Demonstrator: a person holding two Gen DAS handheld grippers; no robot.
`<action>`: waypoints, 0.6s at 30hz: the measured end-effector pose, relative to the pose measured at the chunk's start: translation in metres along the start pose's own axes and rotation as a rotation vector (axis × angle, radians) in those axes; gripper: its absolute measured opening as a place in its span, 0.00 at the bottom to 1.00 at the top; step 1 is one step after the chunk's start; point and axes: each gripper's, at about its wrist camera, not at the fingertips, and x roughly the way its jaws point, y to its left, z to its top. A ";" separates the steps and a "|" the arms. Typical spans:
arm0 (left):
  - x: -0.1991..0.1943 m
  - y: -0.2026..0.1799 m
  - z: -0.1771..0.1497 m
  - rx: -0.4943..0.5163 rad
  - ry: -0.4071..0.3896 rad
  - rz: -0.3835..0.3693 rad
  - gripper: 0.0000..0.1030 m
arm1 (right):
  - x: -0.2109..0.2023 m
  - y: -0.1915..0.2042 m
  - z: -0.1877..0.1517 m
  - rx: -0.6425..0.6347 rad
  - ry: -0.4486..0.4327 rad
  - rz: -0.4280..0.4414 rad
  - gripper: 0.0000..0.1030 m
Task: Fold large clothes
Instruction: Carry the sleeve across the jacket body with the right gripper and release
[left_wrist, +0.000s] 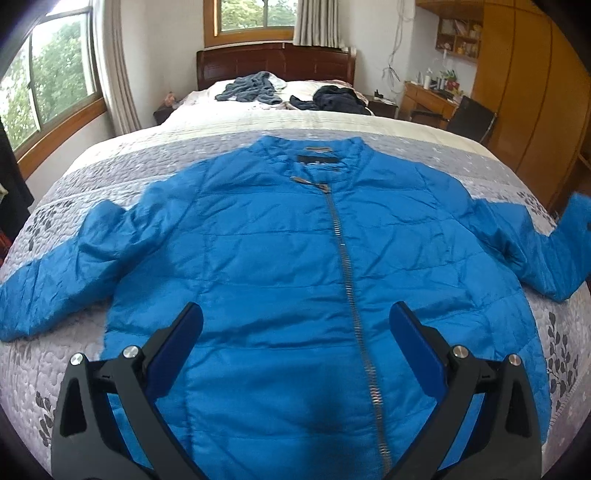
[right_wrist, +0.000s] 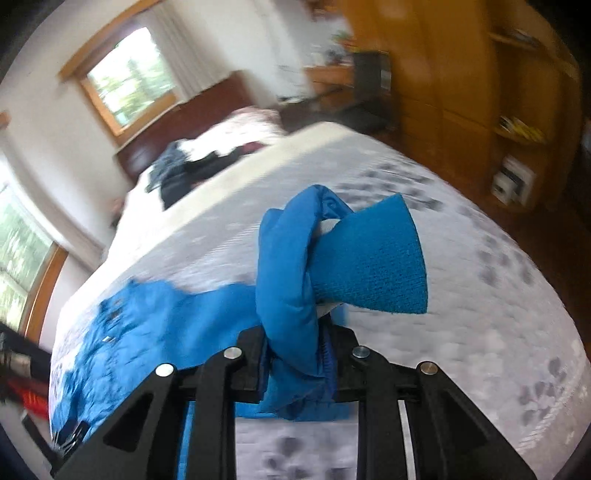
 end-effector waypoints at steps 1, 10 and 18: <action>-0.001 0.004 0.000 -0.003 -0.002 0.003 0.97 | 0.002 0.017 -0.001 -0.029 0.003 0.014 0.22; -0.006 0.040 0.001 -0.042 -0.015 0.039 0.97 | 0.044 0.163 -0.038 -0.270 0.059 0.100 0.22; -0.001 0.056 0.005 -0.066 -0.006 0.041 0.97 | 0.095 0.237 -0.092 -0.426 0.157 0.140 0.22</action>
